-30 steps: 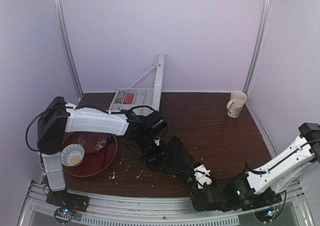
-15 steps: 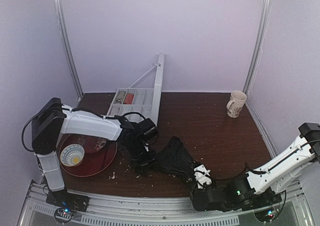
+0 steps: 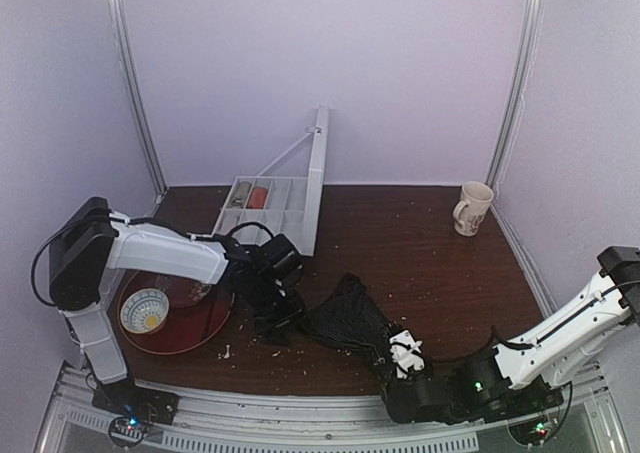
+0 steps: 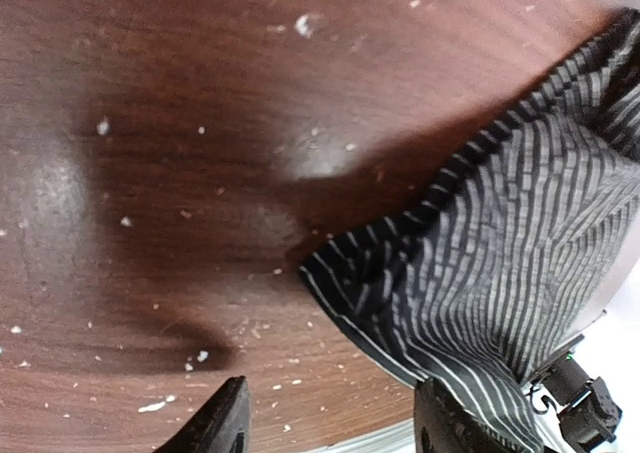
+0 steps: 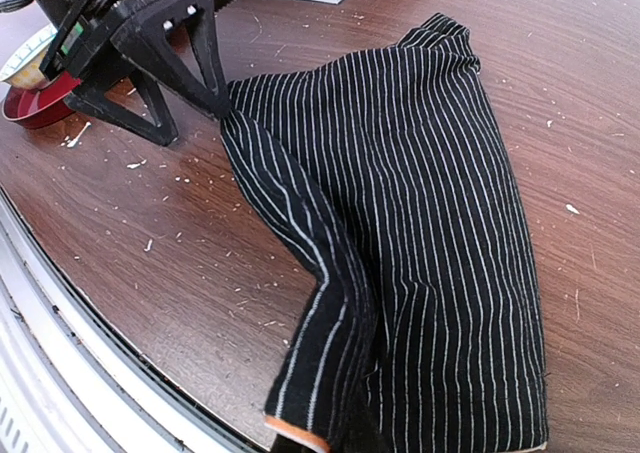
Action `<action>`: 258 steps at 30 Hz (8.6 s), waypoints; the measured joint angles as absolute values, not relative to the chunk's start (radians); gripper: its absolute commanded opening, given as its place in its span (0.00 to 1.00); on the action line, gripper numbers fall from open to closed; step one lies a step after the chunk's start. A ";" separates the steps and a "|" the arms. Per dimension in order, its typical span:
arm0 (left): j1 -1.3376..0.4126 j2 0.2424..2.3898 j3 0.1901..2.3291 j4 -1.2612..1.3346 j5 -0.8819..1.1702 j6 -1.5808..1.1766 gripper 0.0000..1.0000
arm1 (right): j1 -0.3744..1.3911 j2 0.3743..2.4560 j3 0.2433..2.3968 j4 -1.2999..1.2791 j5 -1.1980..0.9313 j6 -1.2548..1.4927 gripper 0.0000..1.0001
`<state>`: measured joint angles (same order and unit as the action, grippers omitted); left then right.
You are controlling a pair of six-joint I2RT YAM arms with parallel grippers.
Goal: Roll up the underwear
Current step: Pick up the underwear from the center of the board, then fold the underwear at the center of the board, then adjust the underwear at the center of the board.
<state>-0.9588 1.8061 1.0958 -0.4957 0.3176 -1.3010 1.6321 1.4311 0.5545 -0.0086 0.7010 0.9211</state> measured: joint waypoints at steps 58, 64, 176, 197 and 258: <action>-0.913 2.092 1.642 -0.758 0.315 -1.093 0.00 | 1.647 1.333 0.442 0.088 0.700 0.984 0.00; -0.912 2.136 1.729 -0.806 0.326 -1.063 0.00 | 1.647 1.333 0.385 0.142 0.701 1.027 0.00; -1.014 2.138 1.790 -0.842 0.432 -0.757 0.40 | 1.129 0.881 0.477 -0.537 0.353 1.071 0.04; -1.040 2.187 1.703 -0.767 0.583 -0.744 0.39 | 1.047 1.158 0.434 -0.231 -0.005 0.963 0.00; -0.982 2.051 1.539 -0.813 0.529 -0.703 0.42 | 1.209 1.569 0.605 0.162 -0.035 1.021 0.00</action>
